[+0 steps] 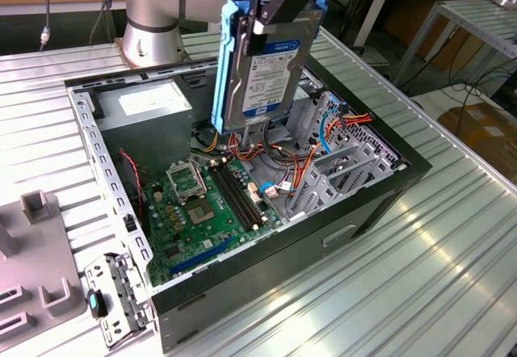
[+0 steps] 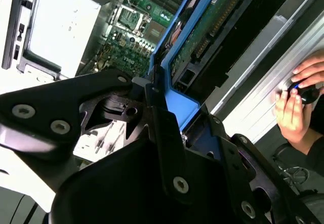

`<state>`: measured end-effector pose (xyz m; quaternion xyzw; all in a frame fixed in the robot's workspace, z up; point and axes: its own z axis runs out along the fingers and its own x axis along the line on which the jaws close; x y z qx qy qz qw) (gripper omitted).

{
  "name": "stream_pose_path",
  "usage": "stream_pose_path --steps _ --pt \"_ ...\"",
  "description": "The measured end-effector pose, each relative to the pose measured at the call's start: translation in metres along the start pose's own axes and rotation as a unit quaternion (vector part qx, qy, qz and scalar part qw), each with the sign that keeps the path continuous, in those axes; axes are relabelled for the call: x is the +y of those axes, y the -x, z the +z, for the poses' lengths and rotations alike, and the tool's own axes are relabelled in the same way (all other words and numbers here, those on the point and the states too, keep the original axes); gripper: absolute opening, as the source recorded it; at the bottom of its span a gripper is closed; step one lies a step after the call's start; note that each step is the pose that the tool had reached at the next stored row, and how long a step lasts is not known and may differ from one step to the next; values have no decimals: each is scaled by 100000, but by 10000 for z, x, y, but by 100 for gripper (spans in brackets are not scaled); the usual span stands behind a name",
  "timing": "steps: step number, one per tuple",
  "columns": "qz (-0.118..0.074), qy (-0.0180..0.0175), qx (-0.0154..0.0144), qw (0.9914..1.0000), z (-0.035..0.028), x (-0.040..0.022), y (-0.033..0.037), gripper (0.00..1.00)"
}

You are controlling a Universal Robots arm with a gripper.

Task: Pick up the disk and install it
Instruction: 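Insert the disk into the insertion slot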

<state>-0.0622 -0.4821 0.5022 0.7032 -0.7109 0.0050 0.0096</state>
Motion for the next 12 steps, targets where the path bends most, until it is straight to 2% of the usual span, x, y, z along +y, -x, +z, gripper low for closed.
stream_pose_path --steps 5,8,12 --pt "-6 2 2 100000 1 -205 -4 37" --pt "-5 3 3 100000 3 -238 -21 37" --pt "-3 2 -1 100000 8 -271 -120 37"
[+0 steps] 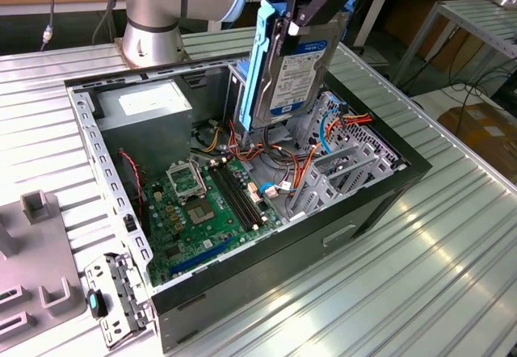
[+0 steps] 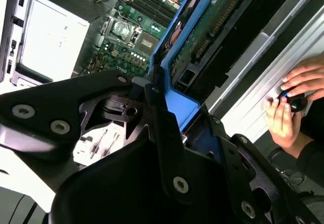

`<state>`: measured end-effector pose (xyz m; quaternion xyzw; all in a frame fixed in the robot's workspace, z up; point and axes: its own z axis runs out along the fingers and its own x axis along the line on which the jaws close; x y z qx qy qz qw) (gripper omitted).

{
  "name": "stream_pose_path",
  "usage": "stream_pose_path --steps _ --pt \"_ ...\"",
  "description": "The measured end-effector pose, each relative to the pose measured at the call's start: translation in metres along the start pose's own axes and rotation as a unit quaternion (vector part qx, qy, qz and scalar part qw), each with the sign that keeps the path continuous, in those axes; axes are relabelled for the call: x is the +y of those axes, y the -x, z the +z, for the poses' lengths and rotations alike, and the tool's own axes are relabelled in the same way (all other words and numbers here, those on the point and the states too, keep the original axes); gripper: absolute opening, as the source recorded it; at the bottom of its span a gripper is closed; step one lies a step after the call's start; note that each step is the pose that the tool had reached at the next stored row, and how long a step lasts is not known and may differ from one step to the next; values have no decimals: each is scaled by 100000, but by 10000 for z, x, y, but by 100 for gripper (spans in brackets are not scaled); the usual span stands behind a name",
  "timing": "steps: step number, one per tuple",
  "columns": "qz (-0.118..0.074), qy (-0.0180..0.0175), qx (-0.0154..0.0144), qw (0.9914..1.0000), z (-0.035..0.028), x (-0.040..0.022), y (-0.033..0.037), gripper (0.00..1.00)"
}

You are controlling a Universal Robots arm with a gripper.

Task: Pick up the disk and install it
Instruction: 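Insert the disk into the insertion slot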

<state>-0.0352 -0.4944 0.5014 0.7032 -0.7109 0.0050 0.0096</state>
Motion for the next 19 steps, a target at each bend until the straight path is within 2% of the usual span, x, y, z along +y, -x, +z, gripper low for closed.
stream_pose_path --steps 3,9,19 --pt "-3 0 -1 100000 7 -30 -135 37" --pt "1 17 -1 100000 16 -80 -267 37" --pt "0 21 6 100000 26 -212 -333 37"
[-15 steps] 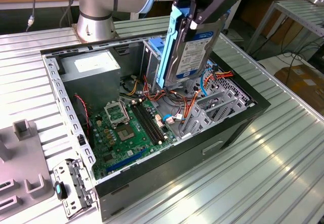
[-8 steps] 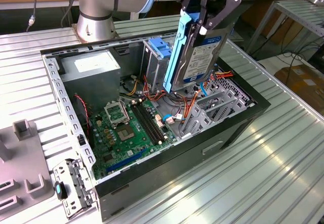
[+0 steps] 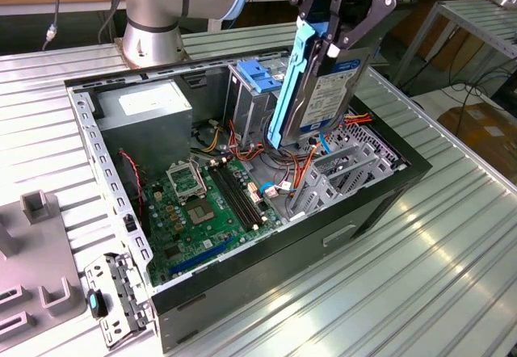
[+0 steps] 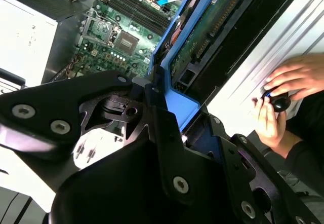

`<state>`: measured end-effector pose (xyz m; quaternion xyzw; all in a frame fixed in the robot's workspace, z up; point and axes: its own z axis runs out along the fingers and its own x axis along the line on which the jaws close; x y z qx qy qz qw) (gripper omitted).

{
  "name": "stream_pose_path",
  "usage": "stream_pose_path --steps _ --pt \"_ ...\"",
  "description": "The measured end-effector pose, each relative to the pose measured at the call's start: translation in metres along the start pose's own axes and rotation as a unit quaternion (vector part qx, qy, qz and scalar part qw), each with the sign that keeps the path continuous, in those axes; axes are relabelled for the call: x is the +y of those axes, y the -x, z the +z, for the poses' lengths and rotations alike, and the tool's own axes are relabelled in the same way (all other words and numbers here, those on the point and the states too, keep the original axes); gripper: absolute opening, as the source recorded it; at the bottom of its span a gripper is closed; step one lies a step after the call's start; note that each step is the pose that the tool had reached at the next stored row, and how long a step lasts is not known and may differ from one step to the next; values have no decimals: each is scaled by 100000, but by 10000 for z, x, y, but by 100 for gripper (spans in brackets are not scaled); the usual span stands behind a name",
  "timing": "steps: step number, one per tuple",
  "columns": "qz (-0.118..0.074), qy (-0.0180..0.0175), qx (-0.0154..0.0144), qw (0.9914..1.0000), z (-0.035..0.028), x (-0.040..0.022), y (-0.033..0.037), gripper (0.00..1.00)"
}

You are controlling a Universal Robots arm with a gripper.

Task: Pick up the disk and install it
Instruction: 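Insert the disk into the insertion slot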

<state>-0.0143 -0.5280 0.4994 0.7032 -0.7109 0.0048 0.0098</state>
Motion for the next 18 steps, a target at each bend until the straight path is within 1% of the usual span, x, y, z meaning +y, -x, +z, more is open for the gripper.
stream_pose_path --steps 4,9,15,18 --pt "-2 -2 -4 100000 7 -42 -36 37" --pt "-1 -5 7 100000 12 -82 -65 37" --pt "0 -4 3 100000 24 -93 -106 37" --pt "2 -1 12 100000 27 -108 -121 37"
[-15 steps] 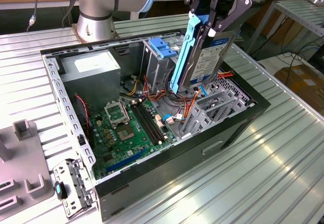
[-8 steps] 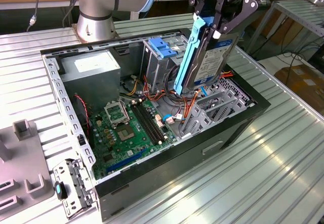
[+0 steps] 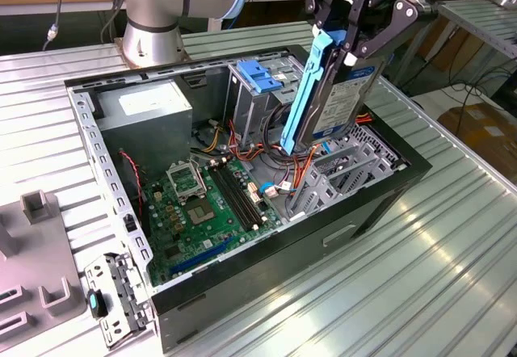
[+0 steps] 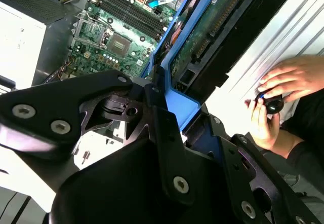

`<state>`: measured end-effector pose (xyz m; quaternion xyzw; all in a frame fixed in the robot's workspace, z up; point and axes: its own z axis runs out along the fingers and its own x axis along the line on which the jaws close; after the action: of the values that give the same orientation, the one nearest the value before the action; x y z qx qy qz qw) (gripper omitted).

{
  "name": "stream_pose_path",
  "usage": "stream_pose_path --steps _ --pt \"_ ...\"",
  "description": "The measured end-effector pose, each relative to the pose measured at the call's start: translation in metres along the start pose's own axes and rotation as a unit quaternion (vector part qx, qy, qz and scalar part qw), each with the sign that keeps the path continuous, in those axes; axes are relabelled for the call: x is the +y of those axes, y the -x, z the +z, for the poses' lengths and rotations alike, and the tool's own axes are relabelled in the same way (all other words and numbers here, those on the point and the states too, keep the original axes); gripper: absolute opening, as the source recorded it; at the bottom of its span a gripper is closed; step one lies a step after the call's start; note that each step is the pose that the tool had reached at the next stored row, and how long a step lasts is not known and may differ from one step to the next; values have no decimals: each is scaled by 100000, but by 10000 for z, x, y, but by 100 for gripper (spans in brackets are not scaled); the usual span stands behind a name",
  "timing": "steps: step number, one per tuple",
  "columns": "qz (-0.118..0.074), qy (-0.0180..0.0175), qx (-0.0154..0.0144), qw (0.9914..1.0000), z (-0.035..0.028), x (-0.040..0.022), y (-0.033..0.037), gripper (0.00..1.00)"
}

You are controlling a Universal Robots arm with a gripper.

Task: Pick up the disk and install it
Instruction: 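Insert the disk into the insertion slot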

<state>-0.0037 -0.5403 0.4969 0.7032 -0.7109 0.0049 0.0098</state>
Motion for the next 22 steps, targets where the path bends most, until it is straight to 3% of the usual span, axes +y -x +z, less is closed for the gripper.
stream_pose_path --steps 3,6,9,17,22 --pt "3 0 5 100000 3 -34 -11 37" --pt "2 -2 7 100000 20 -156 -17 37" --pt "-2 -5 25 100000 56 -240 -23 37" --pt "4 -4 35 100000 152 -343 -79 37" --pt "1 -3 41 100000 199 -480 -94 37"
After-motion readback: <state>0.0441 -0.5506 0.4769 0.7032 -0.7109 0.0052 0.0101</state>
